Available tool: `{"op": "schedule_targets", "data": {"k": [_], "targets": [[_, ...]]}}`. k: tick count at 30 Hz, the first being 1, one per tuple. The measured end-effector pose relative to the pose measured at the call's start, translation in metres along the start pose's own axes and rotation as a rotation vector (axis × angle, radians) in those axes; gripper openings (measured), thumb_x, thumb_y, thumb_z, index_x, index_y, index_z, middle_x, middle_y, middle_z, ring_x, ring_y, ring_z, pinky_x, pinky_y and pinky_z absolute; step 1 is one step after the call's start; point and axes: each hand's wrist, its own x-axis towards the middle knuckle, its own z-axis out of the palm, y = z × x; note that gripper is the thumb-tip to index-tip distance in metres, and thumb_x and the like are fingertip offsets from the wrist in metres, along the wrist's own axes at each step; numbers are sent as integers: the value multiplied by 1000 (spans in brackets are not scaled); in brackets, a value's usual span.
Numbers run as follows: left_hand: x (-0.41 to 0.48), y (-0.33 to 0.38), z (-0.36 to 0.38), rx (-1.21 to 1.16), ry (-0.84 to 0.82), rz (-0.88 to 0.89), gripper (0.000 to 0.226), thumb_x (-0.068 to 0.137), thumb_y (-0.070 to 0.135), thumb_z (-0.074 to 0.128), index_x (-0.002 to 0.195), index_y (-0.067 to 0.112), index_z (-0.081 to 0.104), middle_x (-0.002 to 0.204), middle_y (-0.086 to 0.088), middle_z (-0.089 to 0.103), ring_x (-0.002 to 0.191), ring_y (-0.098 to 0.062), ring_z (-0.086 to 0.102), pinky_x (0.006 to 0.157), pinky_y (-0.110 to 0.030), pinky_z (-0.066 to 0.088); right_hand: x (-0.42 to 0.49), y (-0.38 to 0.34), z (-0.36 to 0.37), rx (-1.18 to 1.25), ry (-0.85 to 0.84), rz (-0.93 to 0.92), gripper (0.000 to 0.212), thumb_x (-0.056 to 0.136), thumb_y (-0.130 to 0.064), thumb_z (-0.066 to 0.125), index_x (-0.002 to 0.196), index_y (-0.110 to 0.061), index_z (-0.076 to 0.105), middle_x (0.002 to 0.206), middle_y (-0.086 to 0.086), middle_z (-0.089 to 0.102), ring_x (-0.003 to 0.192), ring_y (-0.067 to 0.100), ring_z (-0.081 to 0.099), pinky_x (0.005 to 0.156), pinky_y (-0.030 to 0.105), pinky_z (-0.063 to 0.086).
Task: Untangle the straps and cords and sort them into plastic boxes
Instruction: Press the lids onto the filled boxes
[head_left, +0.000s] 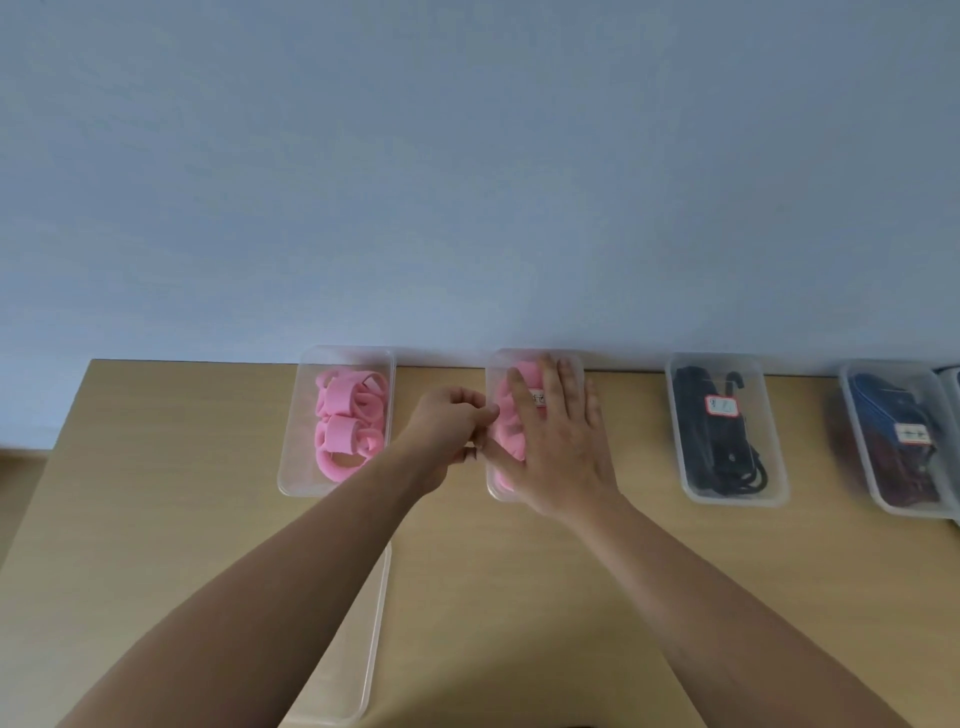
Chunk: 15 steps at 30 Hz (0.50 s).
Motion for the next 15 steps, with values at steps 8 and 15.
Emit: {"op": "schedule_targets", "data": {"k": [8,15], "targets": [[-6,-4,11,120,17,5,10,96,5,55,89,11,58,73,-11,59,63,-23,56,56,-33,46,-10,1,-7,7,-90,-14,83,91,-77,6,159,-29,7,167,8,-9,154,27,-13,124,51,1],[-17,-17,8,102,17,46,8,97,9,65,93,10,58,76,-5,66,57,-13,66,50,-24,54,-15,-1,-8,-68,-32,-66,70,99,-53,10,160,-19,12,167,14,-1,154,32,-1,124,50,4]]}}
